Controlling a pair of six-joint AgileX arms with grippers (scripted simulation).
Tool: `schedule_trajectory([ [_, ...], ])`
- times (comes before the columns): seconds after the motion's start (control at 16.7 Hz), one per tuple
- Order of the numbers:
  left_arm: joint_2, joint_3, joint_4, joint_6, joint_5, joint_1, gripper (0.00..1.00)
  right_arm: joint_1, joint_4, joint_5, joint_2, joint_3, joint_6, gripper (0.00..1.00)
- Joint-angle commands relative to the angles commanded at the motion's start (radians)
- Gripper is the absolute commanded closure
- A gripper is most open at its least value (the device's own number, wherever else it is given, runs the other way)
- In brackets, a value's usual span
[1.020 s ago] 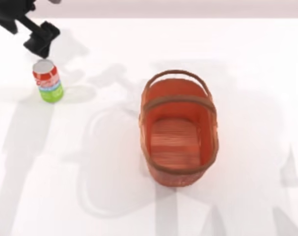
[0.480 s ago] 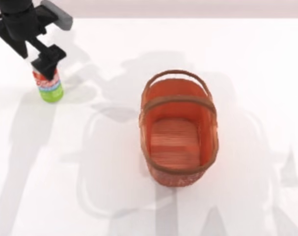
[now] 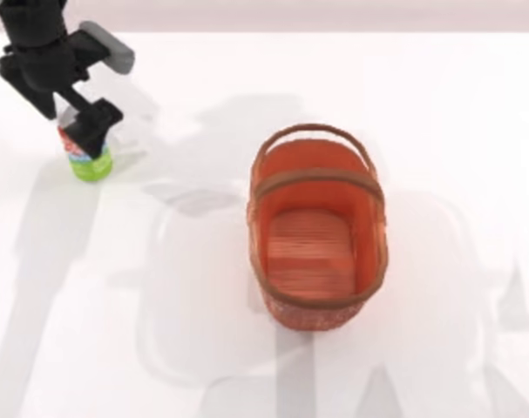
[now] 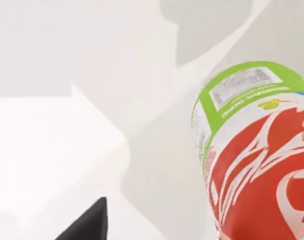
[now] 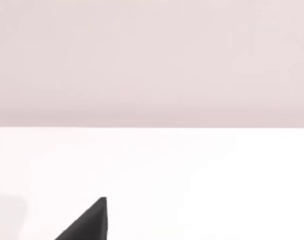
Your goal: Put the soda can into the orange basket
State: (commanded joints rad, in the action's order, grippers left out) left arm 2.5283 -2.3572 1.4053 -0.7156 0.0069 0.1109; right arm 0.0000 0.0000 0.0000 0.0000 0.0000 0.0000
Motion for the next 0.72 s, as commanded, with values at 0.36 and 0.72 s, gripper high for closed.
schedule_trajectory([
  [0.36, -0.012, 0.103, -0.094, 0.000, 0.000, 0.000, 0.00, 0.000, 0.000, 0.000, 0.000, 0.000, 0.000, 0.00],
  [0.72, -0.012, 0.103, -0.094, 0.000, 0.000, 0.000, 0.38, 0.000, 0.000, 0.000, 0.000, 0.000, 0.000, 0.00],
])
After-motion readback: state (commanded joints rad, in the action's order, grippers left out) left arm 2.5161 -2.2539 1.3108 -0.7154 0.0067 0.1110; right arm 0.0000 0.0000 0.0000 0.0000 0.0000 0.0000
